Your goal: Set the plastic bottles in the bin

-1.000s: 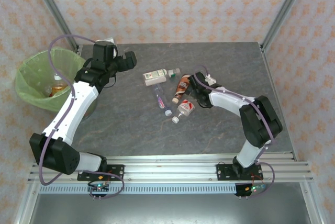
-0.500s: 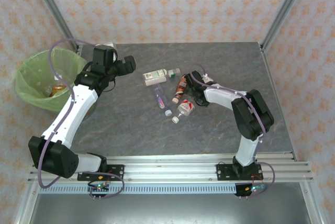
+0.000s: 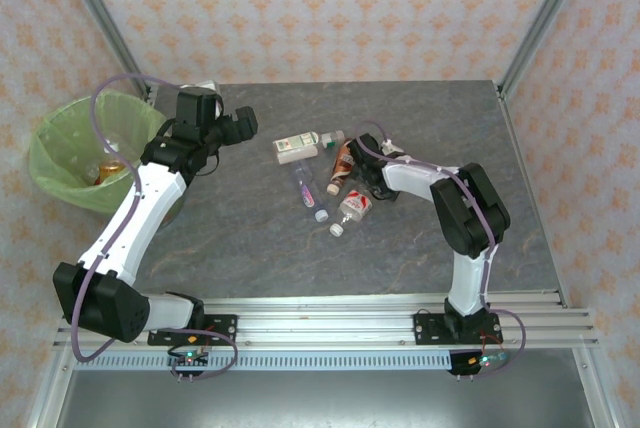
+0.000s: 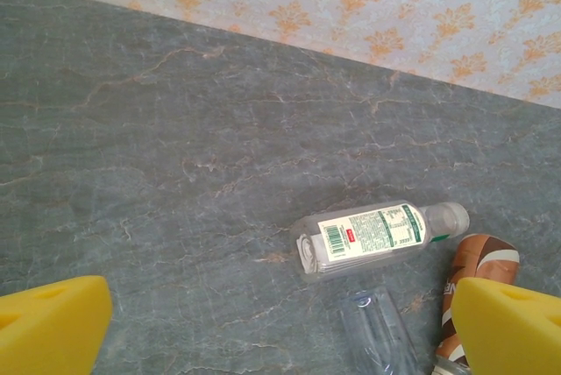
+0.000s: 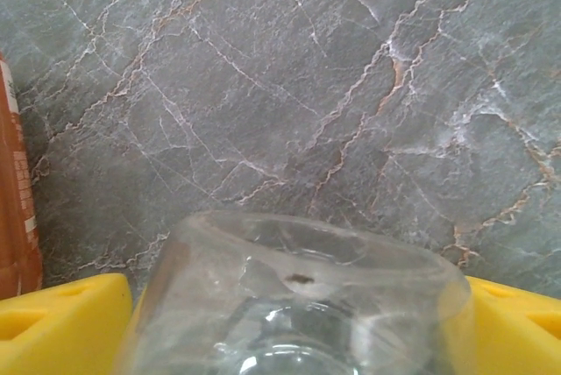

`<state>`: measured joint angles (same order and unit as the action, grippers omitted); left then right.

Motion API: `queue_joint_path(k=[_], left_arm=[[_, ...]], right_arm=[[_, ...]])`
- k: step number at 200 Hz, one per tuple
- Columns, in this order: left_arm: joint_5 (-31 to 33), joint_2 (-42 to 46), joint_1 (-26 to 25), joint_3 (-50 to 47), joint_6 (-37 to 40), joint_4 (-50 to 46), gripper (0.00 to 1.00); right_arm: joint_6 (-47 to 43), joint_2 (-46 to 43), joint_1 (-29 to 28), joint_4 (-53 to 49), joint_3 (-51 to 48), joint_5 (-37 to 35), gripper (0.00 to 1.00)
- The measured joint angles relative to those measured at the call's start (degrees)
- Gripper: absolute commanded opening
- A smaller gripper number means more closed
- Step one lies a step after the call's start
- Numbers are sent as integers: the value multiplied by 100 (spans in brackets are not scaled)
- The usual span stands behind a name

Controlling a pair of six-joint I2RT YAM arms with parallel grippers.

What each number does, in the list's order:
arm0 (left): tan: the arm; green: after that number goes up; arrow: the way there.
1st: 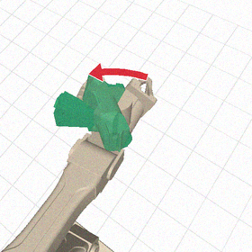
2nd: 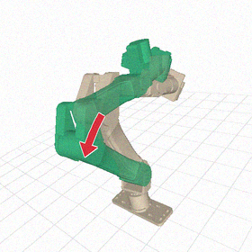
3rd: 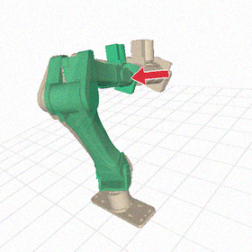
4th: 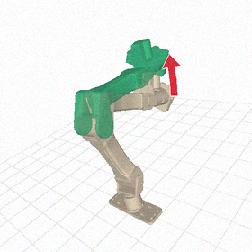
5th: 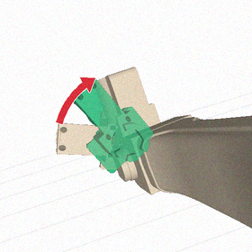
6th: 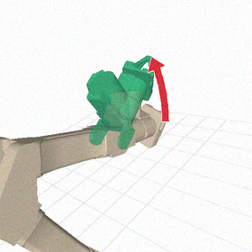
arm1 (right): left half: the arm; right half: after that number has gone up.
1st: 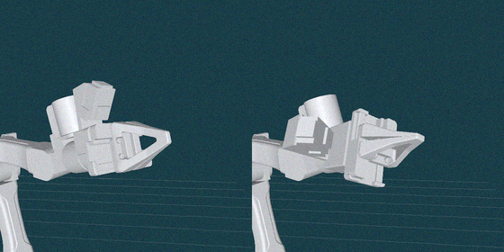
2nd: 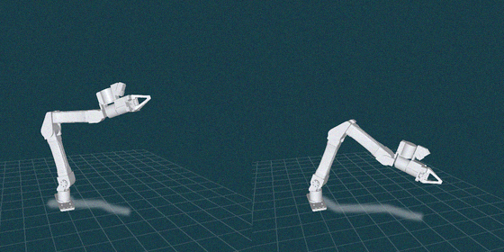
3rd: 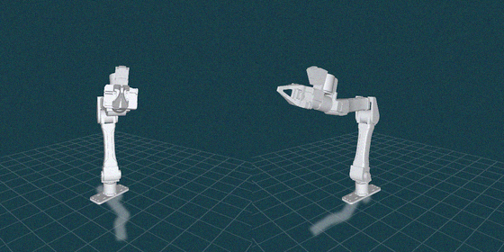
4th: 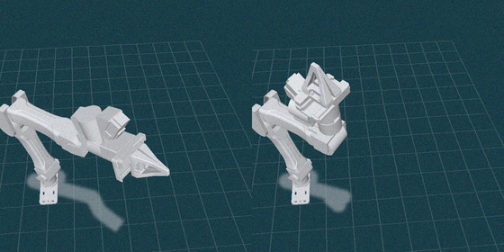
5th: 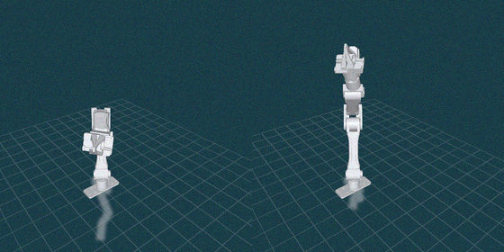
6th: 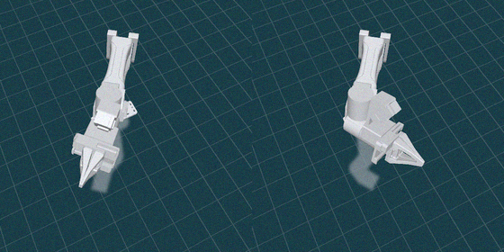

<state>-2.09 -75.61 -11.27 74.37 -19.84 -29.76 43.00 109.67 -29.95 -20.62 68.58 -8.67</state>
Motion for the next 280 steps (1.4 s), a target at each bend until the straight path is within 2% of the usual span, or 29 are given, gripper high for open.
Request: queue_joint_path(k=[91,178,233,280], left_arm=[[0,-2,0,-72,-4,-44,100],[-79,-61,0,-72,-7,-42,100],[-424,-68,0,-72,-9,-37,100],[-992,-68,-7,-101,-9,186,100]], right_arm=[[-79,-151,0,236,-267,-105,71],[-282,-761,0,782,-938,-98,62],[-426,-1259,0,1351,-1462,-144,59],[-584,-1829,0,2035,-2017,-142,58]])
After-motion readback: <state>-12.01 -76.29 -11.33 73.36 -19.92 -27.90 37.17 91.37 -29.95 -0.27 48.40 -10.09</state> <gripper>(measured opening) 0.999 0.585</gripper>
